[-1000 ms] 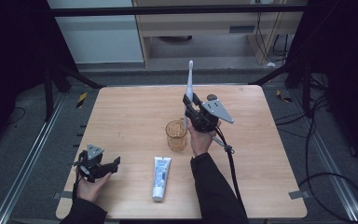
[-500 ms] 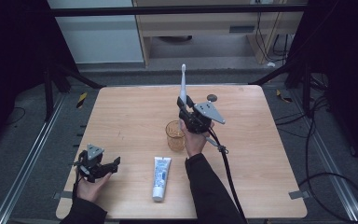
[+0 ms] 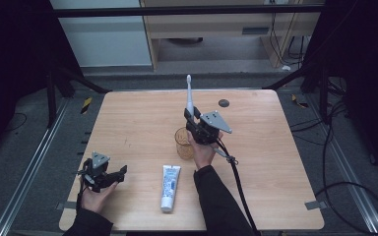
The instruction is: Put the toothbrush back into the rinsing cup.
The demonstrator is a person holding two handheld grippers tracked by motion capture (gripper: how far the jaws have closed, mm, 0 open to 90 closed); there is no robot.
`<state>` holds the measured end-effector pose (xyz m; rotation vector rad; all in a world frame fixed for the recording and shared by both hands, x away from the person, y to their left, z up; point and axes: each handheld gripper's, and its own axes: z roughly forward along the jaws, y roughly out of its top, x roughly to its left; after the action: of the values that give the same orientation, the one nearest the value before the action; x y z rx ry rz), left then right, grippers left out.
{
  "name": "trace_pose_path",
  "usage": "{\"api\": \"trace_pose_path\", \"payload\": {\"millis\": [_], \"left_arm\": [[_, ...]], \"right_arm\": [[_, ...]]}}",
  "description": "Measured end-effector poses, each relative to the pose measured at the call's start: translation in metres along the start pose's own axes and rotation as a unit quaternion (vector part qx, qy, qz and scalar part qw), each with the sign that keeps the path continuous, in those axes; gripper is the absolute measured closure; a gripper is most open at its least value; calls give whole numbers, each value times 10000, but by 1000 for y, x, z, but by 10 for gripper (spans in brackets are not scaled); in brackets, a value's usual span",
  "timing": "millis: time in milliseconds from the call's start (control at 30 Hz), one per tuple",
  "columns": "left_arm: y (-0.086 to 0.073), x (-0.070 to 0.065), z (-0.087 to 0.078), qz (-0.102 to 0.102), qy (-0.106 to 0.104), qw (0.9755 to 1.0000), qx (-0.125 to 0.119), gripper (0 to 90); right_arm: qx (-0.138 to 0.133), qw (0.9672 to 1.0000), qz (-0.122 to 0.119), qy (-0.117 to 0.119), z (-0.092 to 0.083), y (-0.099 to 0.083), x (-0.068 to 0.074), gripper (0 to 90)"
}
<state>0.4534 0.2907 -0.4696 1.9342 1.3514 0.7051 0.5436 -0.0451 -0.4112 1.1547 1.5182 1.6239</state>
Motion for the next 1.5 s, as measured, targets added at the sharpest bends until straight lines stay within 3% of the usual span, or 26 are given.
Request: {"api": "trace_pose_path", "payload": {"millis": [533, 1033, 1500], "left_arm": [[0, 0, 0, 5, 1, 10000, 3, 228], [0, -1, 0, 10, 3, 10000, 11, 227], [0, -1, 0, 15, 8, 10000, 15, 227]], "right_arm": [[382, 9993, 25, -56, -1, -15, -3, 667], [1000, 9948, -168, -30, -4, -24, -5, 664], [1314, 9911, -214, 39, -6, -26, -10, 662]]}}
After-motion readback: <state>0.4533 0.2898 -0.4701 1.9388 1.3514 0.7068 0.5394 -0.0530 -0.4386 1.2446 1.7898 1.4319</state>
